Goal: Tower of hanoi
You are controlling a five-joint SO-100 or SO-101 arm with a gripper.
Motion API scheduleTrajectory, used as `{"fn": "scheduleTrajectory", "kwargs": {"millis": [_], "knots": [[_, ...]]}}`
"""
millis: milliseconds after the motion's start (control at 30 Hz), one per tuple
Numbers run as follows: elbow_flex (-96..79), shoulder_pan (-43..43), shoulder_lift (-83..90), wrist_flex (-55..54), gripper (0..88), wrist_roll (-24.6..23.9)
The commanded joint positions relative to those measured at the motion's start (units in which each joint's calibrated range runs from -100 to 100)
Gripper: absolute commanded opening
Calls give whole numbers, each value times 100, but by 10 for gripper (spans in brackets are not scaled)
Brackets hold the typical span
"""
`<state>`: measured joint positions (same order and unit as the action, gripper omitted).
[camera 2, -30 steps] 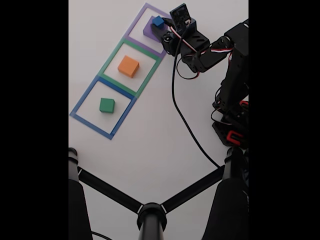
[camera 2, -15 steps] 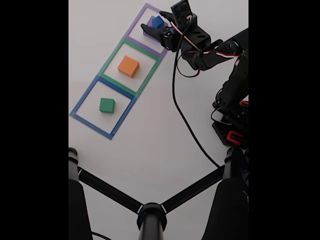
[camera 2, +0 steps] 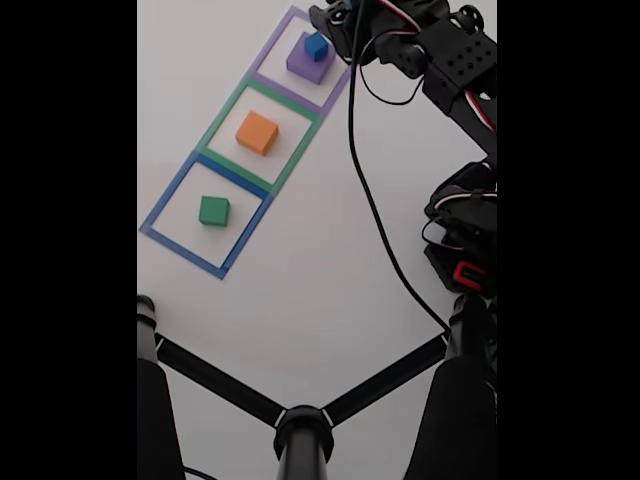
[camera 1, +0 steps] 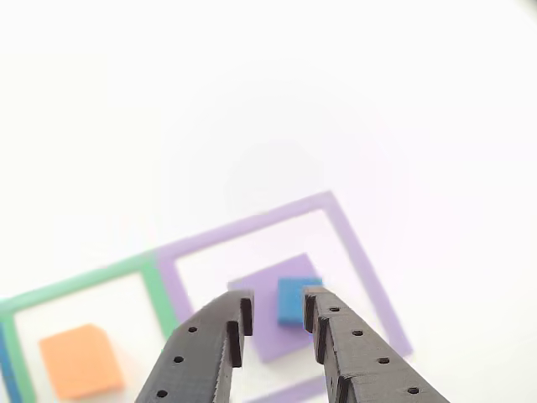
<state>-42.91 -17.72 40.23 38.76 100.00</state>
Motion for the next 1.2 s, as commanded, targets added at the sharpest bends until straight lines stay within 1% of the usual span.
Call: {"fn": "scheduleTrajectory", "kwargs": {"millis": [0,67,167,333,700,933,1000,1100,1167], "knots": [[1442,396,528,2279,0,0],[1787,579,641,2910,0,0],[2069,876,833,3582,0,0],[2060,1502,1129,4141,0,0],[1615,2844,1426,4254,4,0],[1142,3530,1682,3987,26,0],[924,3644,1706,3752,71,0],[433,3728,1778,3258,172,0],[61,3751,1835,2902,221,0]]}}
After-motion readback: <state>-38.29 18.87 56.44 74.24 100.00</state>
